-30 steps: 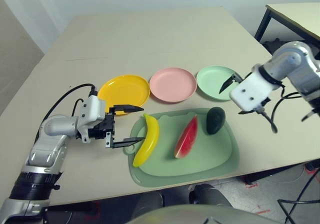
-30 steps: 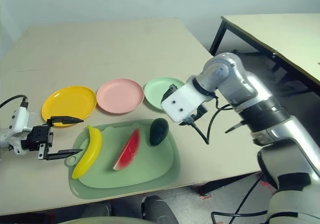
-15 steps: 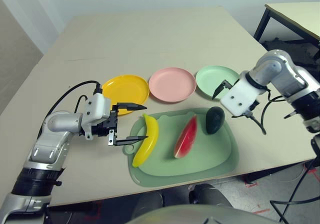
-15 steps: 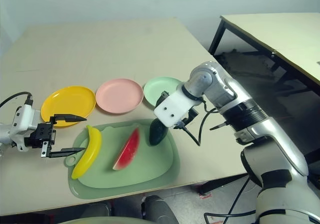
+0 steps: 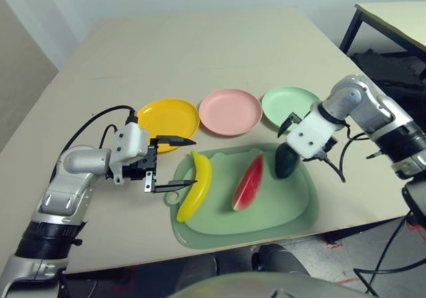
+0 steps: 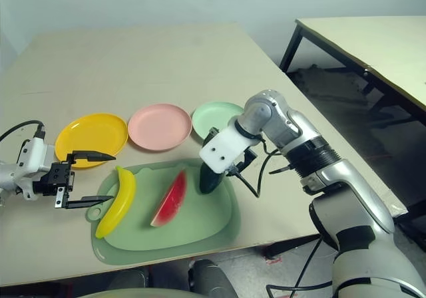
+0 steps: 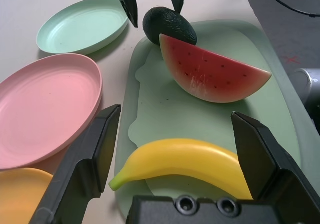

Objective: Place the fruits into color-matched plates.

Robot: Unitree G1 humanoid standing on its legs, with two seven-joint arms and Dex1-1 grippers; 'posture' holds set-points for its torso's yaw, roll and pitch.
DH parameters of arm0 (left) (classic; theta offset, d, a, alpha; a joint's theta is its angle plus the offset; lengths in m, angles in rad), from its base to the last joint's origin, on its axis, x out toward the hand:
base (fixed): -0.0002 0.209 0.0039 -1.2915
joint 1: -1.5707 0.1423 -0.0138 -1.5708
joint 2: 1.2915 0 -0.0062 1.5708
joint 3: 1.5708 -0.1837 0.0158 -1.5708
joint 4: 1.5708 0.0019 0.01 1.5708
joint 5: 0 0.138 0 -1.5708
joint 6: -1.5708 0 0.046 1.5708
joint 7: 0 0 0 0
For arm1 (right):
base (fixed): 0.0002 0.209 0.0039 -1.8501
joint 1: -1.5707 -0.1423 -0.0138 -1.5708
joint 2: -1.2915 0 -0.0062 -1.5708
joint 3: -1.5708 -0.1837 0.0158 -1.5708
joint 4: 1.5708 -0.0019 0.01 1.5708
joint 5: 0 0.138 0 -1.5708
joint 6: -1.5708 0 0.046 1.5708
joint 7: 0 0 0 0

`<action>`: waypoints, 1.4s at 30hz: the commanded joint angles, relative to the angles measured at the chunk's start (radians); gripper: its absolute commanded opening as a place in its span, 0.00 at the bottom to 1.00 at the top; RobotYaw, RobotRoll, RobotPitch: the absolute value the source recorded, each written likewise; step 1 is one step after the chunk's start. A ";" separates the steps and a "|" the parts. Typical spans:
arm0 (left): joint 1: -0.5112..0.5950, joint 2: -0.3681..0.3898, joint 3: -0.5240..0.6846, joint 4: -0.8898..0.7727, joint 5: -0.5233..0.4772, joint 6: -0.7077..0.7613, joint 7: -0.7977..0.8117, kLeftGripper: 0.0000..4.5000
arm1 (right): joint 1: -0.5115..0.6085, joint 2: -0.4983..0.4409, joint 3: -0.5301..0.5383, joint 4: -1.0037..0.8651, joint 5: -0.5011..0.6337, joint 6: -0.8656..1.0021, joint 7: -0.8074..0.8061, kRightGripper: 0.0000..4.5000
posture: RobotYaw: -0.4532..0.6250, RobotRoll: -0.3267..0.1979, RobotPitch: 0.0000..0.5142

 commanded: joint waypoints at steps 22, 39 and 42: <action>0.022 0.011 0.005 -0.040 -0.001 -0.005 0.014 1.00 | 0.031 0.054 0.009 0.050 -0.048 -0.014 -0.010 1.00 | 0.47 0.62 0.07; 0.025 0.017 0.001 -0.032 0.009 -0.020 0.015 1.00 | 0.051 0.049 0.004 0.024 -0.049 0.034 0.016 0.87 | 0.47 0.62 0.08; 0.028 0.017 0.000 -0.036 0.009 -0.021 0.015 1.00 | 0.056 0.044 0.002 0.011 -0.049 0.048 0.021 0.69 | 0.47 0.62 0.08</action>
